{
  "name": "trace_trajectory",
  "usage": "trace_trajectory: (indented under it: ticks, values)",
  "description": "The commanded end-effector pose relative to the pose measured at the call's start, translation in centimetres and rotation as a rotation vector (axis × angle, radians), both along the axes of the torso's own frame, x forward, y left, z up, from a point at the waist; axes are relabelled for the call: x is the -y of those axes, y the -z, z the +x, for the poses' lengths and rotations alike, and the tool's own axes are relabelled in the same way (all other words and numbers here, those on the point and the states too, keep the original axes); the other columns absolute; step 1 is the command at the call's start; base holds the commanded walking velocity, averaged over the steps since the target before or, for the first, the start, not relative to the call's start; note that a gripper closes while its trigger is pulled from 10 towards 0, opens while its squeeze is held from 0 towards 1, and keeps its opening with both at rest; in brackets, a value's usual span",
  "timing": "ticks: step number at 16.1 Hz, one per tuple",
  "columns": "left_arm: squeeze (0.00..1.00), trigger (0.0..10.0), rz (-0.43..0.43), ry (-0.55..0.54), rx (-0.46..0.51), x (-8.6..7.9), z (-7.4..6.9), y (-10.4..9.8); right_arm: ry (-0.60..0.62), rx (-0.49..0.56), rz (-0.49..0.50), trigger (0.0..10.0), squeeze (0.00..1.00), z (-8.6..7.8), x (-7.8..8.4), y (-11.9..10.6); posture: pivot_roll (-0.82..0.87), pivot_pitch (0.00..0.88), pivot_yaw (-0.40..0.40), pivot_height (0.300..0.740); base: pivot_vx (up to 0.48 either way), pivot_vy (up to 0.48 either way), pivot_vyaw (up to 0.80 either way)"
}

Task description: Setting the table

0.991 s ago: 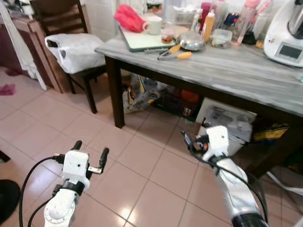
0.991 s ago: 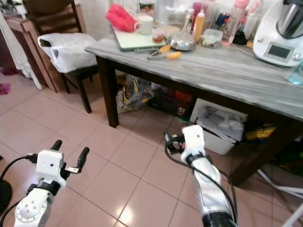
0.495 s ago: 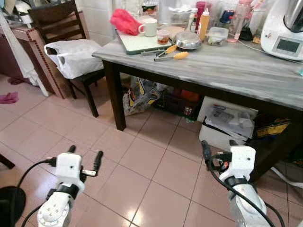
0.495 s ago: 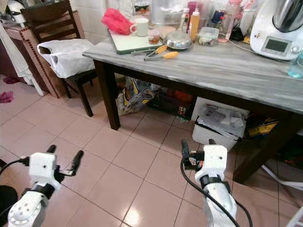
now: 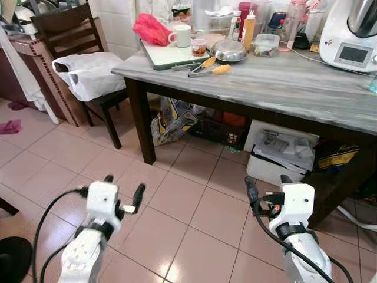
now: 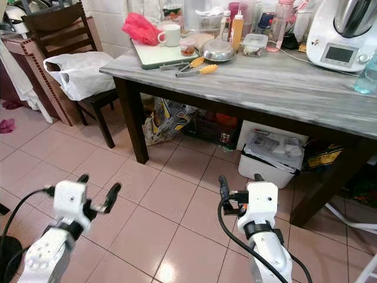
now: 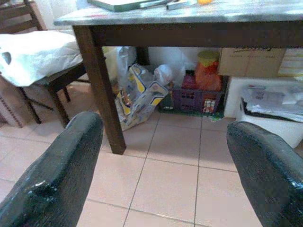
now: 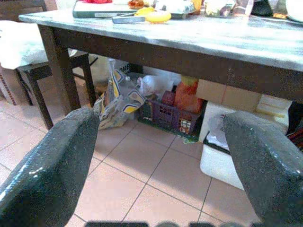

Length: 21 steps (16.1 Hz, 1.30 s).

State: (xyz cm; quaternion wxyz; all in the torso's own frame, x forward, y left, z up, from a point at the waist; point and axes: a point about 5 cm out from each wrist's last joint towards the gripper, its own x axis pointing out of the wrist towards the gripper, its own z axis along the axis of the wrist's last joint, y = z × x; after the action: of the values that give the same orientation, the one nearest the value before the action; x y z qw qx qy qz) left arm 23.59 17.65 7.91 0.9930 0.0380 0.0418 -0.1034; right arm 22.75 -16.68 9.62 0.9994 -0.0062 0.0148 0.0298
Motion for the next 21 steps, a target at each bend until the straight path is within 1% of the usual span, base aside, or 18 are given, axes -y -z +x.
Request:
trace_trajectory:
  ticks: [1, 4, 5, 6, 8, 10, 12, 14, 17, 20, 21]
  values:
    - [0.00, 10.0, 0.008, -0.001, 0.008, 0.3, 0.2, -0.5, 0.008, 0.008, -0.009, 10.0, 0.00, -0.2, 0.2, -0.5, -0.12, 0.000, 0.029, 0.740, 0.000, 0.000, 0.00]
    - [0.00, 10.0, 0.009, -0.006, 0.009, 0.4, 0.1, -0.6, 0.020, 0.007, -0.015, 10.0, 0.00, -0.2, 0.5, -0.6, -0.12, 0.000, 0.022, 0.740, 0.000, 0.000, 0.00]
    - [0.00, 10.0, 0.013, 0.000, 0.020, 0.6, 0.3, -1.0, 0.029, 0.003, -0.014, 10.0, 0.00, -0.3, 0.6, -0.7, -0.12, 0.000, 0.019, 0.740, 0.000, 0.000, 0.00]
    - [0.00, 10.0, 0.006, 0.005, 0.027, 0.7, 0.5, -1.4, 0.040, -0.017, -0.033, 10.0, 0.00, -0.3, 0.8, -0.5, -0.12, 0.000, 0.021, 0.740, 0.000, 0.000, 0.00]
    - [0.00, 10.0, 0.000, 0.019, 0.032, 1.1, 1.0, -2.2, 0.052, -0.037, -0.018, 10.0, 0.00, -0.4, 0.9, -0.1, -0.13, 0.000, 0.034, 0.740, 0.000, 0.000, -0.78]
    - [0.00, 10.0, -0.018, 0.054, 0.000, 1.3, 0.9, -2.1, 0.055, -0.038, -0.015, 10.0, 0.00, -0.4, 0.8, -0.1, -0.13, 0.000, 0.042, 0.740, 0.000, 0.000, -0.77]
    - [0.00, 10.0, -0.020, 0.053, -0.011, 1.3, 0.7, -2.1, 0.058, -0.040, -0.012, 10.0, 0.00, -0.4, 0.7, -0.1, -0.13, 0.000, 0.045, 0.740, 0.000, 0.000, -0.77]
    - [0.00, 10.0, -0.013, 0.043, -0.010, 1.4, 0.9, -2.0, 0.058, -0.041, -0.011, 10.0, 0.00, -0.3, 0.4, -0.2, -0.13, 0.000, 0.045, 0.740, 0.000, 0.000, -0.77]
    - [0.00, 10.0, -0.012, 0.041, -0.031, 1.3, 1.1, -1.5, 0.050, -0.042, -0.013, 10.0, 0.00, 0.0, 0.4, -0.2, -0.13, 0.000, 0.045, 0.740, 0.000, 0.000, -0.77]
    - [0.00, 10.0, 0.002, 0.014, -0.065, 0.3, 1.4, 0.0, 0.049, -0.040, -0.013, 10.0, 0.00, 0.3, 0.4, -0.3, -0.12, 0.000, 0.042, 0.740, 0.000, 0.000, -0.77]
    - [0.00, 10.0, 0.030, -0.013, -0.088, -0.3, 1.5, 0.6, 0.048, -0.038, -0.011, 10.0, 0.00, 0.4, 0.4, -0.4, -0.12, 0.000, 0.043, 0.740, 0.000, 0.000, -0.77]
